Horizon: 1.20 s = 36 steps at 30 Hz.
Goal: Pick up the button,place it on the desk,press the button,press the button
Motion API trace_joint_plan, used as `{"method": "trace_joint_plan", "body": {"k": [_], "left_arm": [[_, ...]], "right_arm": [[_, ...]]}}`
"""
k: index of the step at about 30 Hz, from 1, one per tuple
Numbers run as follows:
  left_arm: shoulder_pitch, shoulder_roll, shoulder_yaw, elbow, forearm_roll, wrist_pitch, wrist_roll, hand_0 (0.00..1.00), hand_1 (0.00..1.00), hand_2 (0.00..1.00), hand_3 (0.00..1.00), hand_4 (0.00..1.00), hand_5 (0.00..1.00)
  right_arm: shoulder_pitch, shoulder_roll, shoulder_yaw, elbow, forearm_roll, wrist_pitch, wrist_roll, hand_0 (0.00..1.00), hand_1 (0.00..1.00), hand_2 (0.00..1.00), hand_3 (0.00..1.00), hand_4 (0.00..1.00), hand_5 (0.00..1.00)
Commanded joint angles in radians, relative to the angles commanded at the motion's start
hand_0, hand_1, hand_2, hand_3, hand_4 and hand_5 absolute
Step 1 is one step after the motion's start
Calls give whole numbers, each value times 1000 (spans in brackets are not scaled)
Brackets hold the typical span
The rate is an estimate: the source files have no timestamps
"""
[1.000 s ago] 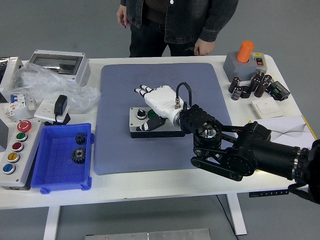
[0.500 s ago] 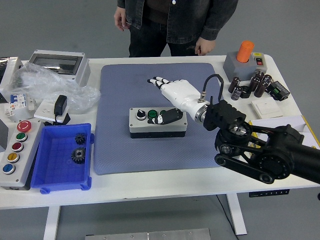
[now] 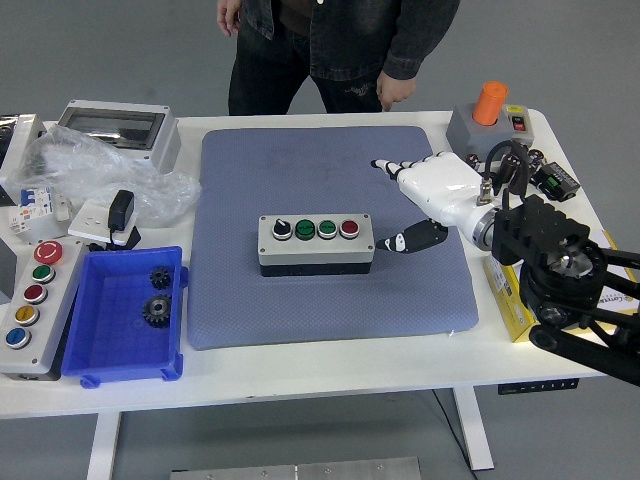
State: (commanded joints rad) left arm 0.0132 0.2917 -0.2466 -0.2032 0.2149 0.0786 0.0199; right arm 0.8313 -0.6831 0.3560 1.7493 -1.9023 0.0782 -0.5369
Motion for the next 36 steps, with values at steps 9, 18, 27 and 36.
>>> {"method": "trace_joint_plan", "body": {"k": [9,18,27,36], "left_arm": [[-2,0,4,0,-3,0,-1,606,645,602,612,557,401],[-4,0,9,0,-5,1,-1,607,646,602,613,559,403],[-7,-1,9,0,-6,1,-1,607,645,602,613,560,404],[-7,0,11,0,-11,6,-4,608,644,601,611,561,404]], "right_arm": [[29,24,-46,-4,95,87,-12,487,459,287,998,328,44],[42,97,-120,-92,130,60,1,517,458,262,998,328,2],[54,127,-146,-150,145,46,9,518,458,261,998,328,2],[86,128,-202,-151,142,67,-1,509,451,258,998,345,2]]}}
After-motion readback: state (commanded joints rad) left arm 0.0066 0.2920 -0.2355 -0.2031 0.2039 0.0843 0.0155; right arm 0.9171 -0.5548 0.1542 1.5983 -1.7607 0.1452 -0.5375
